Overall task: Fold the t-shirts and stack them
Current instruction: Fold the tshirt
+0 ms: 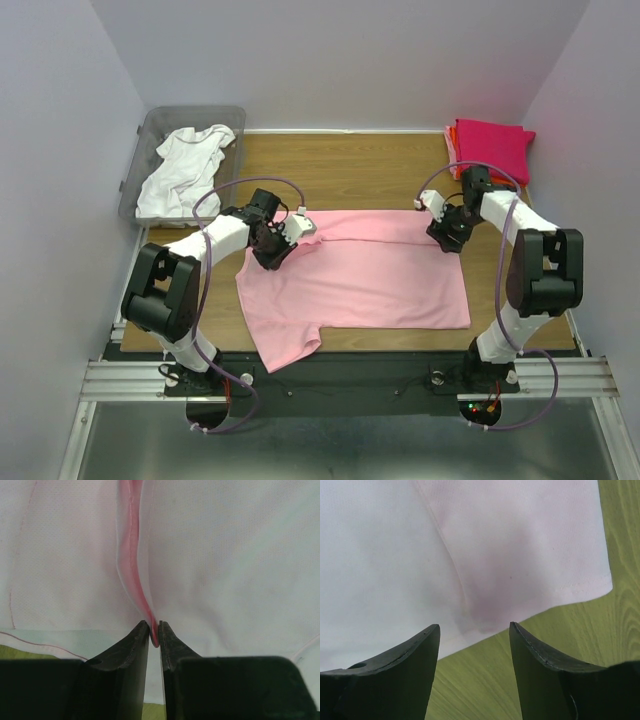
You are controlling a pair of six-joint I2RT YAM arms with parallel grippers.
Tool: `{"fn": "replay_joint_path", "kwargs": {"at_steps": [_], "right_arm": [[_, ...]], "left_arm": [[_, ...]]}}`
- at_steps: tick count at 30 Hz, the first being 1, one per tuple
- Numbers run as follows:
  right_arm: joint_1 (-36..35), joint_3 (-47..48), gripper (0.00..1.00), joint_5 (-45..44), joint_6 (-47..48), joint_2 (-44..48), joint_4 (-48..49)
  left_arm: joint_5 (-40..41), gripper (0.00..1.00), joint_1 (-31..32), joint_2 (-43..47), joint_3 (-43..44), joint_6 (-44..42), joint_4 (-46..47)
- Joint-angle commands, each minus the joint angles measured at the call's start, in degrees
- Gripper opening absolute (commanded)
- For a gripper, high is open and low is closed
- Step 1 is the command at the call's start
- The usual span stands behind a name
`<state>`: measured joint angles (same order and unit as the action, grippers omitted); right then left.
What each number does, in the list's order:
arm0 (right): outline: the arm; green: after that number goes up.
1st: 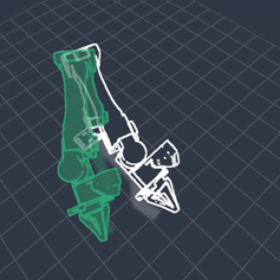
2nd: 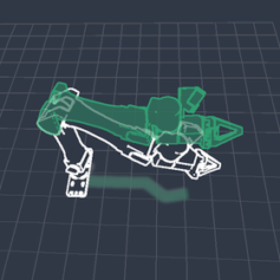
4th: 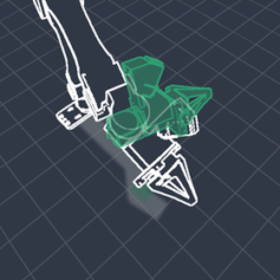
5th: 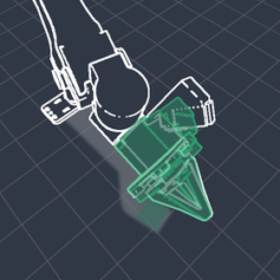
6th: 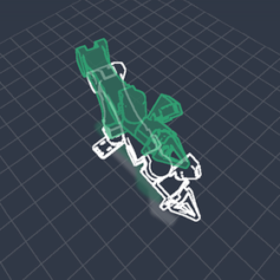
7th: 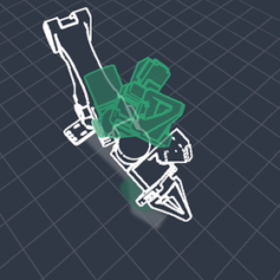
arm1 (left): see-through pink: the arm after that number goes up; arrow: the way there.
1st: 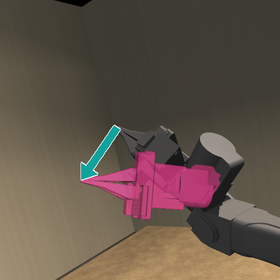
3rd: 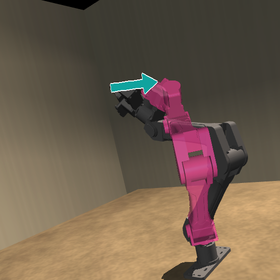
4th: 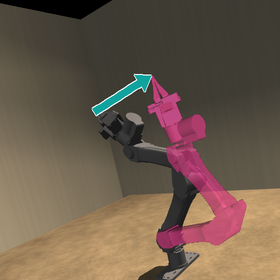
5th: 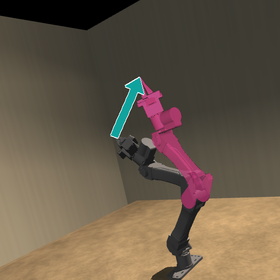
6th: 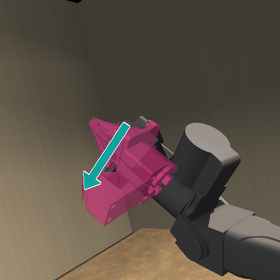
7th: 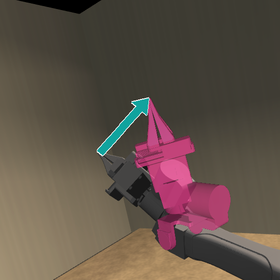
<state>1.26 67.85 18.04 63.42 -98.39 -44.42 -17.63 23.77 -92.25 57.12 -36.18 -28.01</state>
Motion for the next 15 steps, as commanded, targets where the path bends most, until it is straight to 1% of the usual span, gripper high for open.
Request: {"fn": "replay_joint_path", "kwargs": {"at_steps": [1, 3, 6, 7, 8, 9, 10, 11, 12, 13, 15], "right_arm": [[-1.0, -0.1, 0.63, -2.9, -1.0, -1.3, 4.9], [-1.2, -0.4, 0.63, -3.9, -1.7, -2.1, 6.4], [-1.2, -0.8, 0.53, -5.6, -2.2, -2.7, 7.7], [-1.5, -1.0, 0.49, -6.7, -2.0, -2.8, 8.3], [-2.3, -1.1, 0.45, -7.1, -1.8, -2.9, 8.6], [-2.3, -1.1, 0.36, -7.4, -1.7, -2.8, 8.7], [-2.3, -1.1, 0.31, -7.6, -1.7, -2.7, 8.7], [-2.3, -1.1, 0.27, -8.0, -1.3, -2.4, 8.7], [-2.3, -1.1, 0.19, -8.1, -1.1, -2.2, 8.7], [-2.3, -1.1, 0.15, -8.0, -0.9, -1.4, 8.7], [-2.4, -1.4, 0.09, -8.0, -0.5, -0.5, 8.7]], "left_arm": [[-1.3, 0.26, -0.2, 0.8, 1.2, -0.2, -1.7], [-1.4, 0.26, -0.2, 0.8, 1.3, 0.0, -1.8], [-1.3, 0.23, -0.2, 0.9, 1.5, -0.1, -2.0], [-1.3, 0.22, -0.2, 1.1, 1.5, -0.2, -2.1], [-1.3, 0.17, -0.2, 1.2, 1.6, -0.2, -2.2], [-1.3, 0.15, -0.2, 1.4, 1.8, -0.5, -2.7], [-1.3, 0.12, -0.2, 1.5, 2.1, -0.6, -3.2], [-1.3, 0.07, -0.2, 1.7, 2.2, -0.8, -3.6], [-1.3, 0.04, -0.2, 2.2, 2.7, -0.9, -4.6], [-1.4, 0.00, -0.2, 2.7, 2.9, -1.3, -5.0], [-1.4, 0.00, -0.2, 3.6, 3.3, -1.4, -6.1]]}}
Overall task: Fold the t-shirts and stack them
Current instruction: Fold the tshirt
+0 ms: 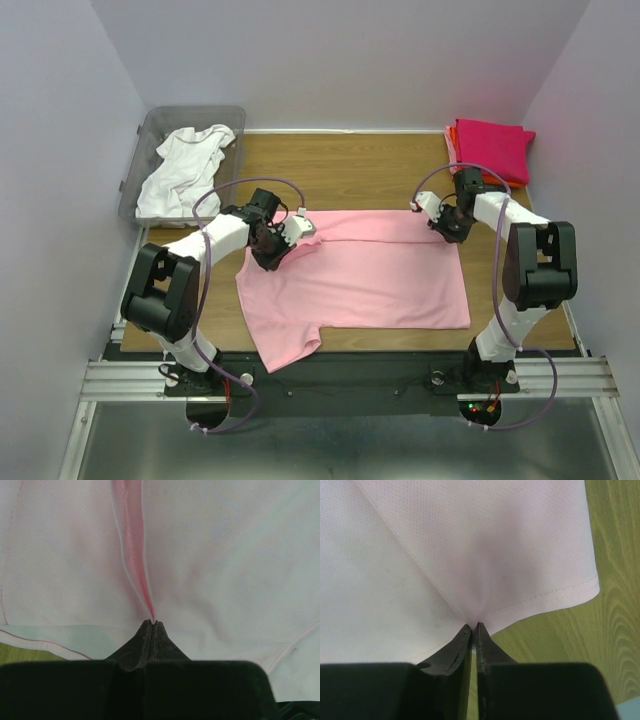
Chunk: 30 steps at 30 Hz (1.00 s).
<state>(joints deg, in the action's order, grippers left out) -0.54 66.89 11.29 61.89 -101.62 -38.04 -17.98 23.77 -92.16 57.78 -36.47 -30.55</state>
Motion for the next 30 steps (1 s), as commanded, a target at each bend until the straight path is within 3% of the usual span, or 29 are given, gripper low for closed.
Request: {"fn": "replay_joint_path", "kwargs": {"at_steps": [1, 11, 21, 24, 25, 27, 30], "right_arm": [[-0.6, -0.4, 0.08, -1.1, 1.5, 3.4, 2.2], [-0.5, -1.7, 0.03, -2.9, 3.4, 4.0, 2.2], [-0.5, -4.4, 0.08, -1.5, 4.4, 5.7, 0.1], [-0.5, -3.8, 0.25, -1.1, 3.5, 6.6, -0.9], [-0.4, -3.4, 0.40, -0.8, 3.2, 6.8, -1.2], [-0.5, -1.4, 0.45, 0.9, 2.1, 7.5, -2.4], [-0.3, 3.1, 0.45, 4.8, -0.4, 7.3, -5.2]], "left_arm": [[-0.9, 0.00, -0.2, 3.7, 2.7, -1.4, -4.1], [-2.4, 0.00, 0.0, 5.0, 2.4, -2.5, -7.4], [-1.5, 0.00, 0.7, 4.4, -0.6, -3.3, -7.0], [-2.1, 0.29, 0.6, 4.2, 0.0, -5.0, -7.9], [-2.9, 0.35, 0.4, 4.5, 1.4, -5.5, -9.1], [-5.7, 0.41, 0.2, 5.5, 3.0, -6.8, -9.7], [-8.9, 0.42, 0.2, 5.4, 7.3, -7.1, -10.5]]}}
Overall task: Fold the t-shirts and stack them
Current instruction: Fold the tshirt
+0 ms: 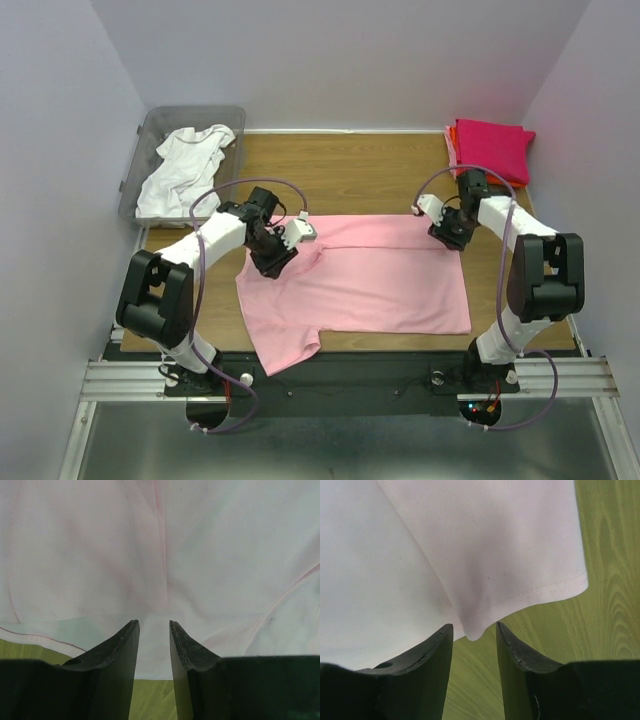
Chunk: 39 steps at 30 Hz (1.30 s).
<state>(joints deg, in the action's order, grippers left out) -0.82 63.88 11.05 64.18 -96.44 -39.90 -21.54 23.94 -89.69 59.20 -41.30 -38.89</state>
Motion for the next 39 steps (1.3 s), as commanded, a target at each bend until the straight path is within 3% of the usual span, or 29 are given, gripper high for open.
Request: {"fn": "replay_joint_path", "kwargs": {"at_steps": [1, 8, 13, 23, 31, 39], "right_arm": [[-0.1, 7.7, 0.45, 6.0, -3.4, 1.6, -4.1], [0.2, 18.6, 0.37, 9.3, -17.0, -7.9, -5.5], [0.6, 24.8, 0.33, 8.8, -23.0, -15.3, -5.4], [0.6, 25.9, 0.32, 6.4, -28.9, -21.9, -4.0], [3.5, 24.4, 0.34, 7.3, -30.2, -16.3, -3.3], [3.5, 24.3, 0.34, 5.1, -33.7, -19.4, -0.8]], "left_arm": [[-6.0, 0.42, 0.0, 2.0, 8.1, -2.2, -1.9], [-5.2, 0.33, 0.8, -5.8, 13.0, 10.3, 13.4], [-2.7, 0.30, 4.7, -12.5, 14.7, 14.8, 21.1], [-3.0, 0.30, 10.9, -16.7, 11.7, 14.4, 21.2], [-2.4, 0.36, 1.0, -5.6, 10.7, 13.2, 14.7], [3.3, 0.40, -5.0, -10.2, 9.9, 15.2, 19.3]]}}
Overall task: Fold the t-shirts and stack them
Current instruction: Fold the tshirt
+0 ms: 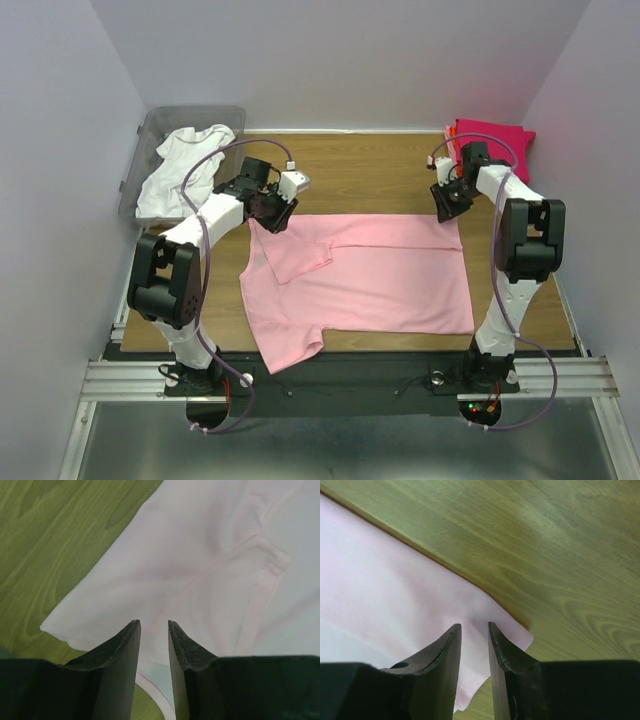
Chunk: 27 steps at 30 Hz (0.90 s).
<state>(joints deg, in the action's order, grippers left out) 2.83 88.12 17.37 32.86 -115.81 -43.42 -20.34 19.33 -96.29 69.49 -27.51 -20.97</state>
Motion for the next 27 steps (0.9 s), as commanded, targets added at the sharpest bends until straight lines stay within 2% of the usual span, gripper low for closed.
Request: {"fn": "replay_joint_path", "kwargs": {"at_steps": [1, 12, 15, 19, 23, 26, 27], "right_arm": [[-0.1, 0.0, 0.34, -1.4, -2.8, -0.7, 3.4], [-0.1, 6.4, 0.33, -7.1, -3.9, -10.8, 7.6], [-0.1, 12.5, 0.34, -7.5, -4.6, -15.6, 8.2], [-0.1, 23.3, 0.34, -7.5, -4.7, -20.9, 8.1], [-0.2, 26.9, 0.42, -4.2, -4.1, -20.4, 7.9], [-0.2, 24.9, 0.57, -1.6, -2.5, -13.1, 7.6], [-0.2, 21.4, 0.61, 0.7, -1.8, -10.1, 7.5]], "left_arm": [[2.5, 0.40, -0.6, -4.5, 0.3, 1.9, 1.9], [5.7, 0.36, -3.9, -16.8, 6.9, 4.0, 3.7], [5.9, 0.35, -4.9, -21.8, 12.6, 3.9, 3.2], [4.3, 0.35, -6.1, -29.1, 25.8, 2.9, -0.4], [1.2, 0.40, -6.1, -31.2, 36.6, 1.8, -5.4], [-2.7, 0.44, -6.2, -27.4, 39.7, 0.9, -8.6], [-3.6, 0.46, -6.1, -25.8, 39.4, 0.5, -9.3]]}}
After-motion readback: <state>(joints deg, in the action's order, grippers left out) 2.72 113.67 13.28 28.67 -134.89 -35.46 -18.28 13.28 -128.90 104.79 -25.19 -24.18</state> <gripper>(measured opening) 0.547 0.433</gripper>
